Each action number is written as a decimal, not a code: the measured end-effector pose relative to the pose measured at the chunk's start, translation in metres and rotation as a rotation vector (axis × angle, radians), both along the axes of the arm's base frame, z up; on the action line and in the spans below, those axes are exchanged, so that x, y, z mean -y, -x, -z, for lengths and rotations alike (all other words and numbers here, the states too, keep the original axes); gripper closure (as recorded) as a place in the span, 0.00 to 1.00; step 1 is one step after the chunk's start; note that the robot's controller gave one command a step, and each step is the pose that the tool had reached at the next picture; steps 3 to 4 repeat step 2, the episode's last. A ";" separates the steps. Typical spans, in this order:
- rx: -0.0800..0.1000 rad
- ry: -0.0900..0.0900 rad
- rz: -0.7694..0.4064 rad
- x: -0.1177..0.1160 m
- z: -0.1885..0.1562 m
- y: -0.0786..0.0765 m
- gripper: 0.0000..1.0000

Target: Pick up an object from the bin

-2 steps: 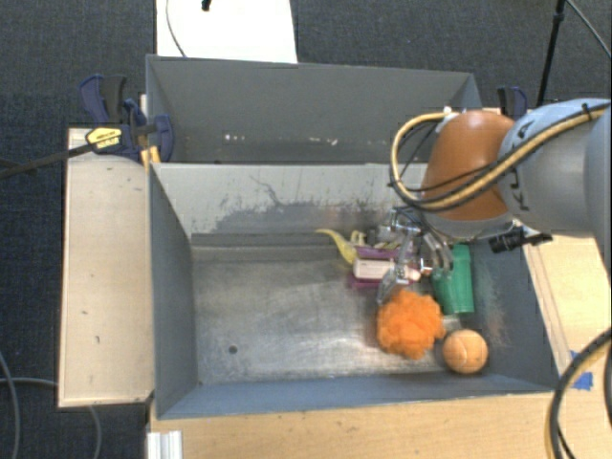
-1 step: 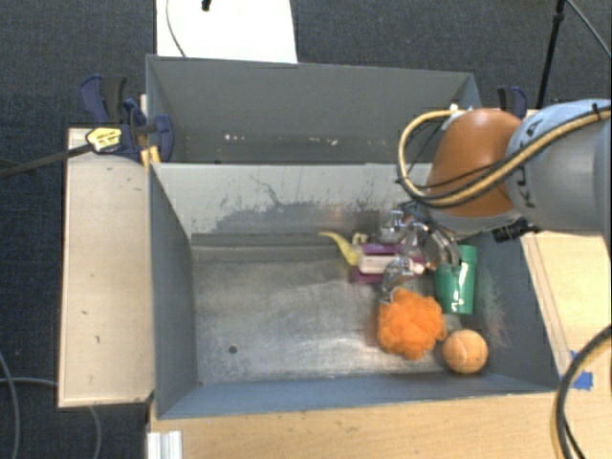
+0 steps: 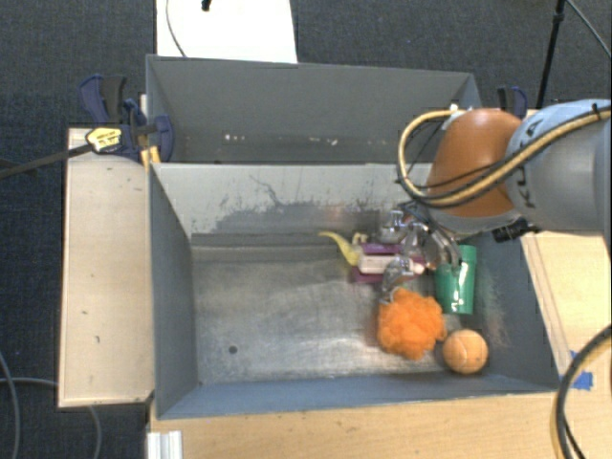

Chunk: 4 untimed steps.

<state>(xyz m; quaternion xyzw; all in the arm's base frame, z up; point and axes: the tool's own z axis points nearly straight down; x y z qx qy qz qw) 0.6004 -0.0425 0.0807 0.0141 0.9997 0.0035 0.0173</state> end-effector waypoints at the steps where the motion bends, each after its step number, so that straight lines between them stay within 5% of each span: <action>1: -0.025 0.005 -0.003 -0.001 -0.009 -0.003 1.00; 2: -0.024 0.006 -0.002 0.000 -0.095 -0.002 1.00; 4: -0.024 0.006 -0.002 0.000 -0.095 -0.002 1.00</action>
Offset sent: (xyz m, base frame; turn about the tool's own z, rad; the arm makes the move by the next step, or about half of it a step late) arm 0.0000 -0.0001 0.0907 -0.0001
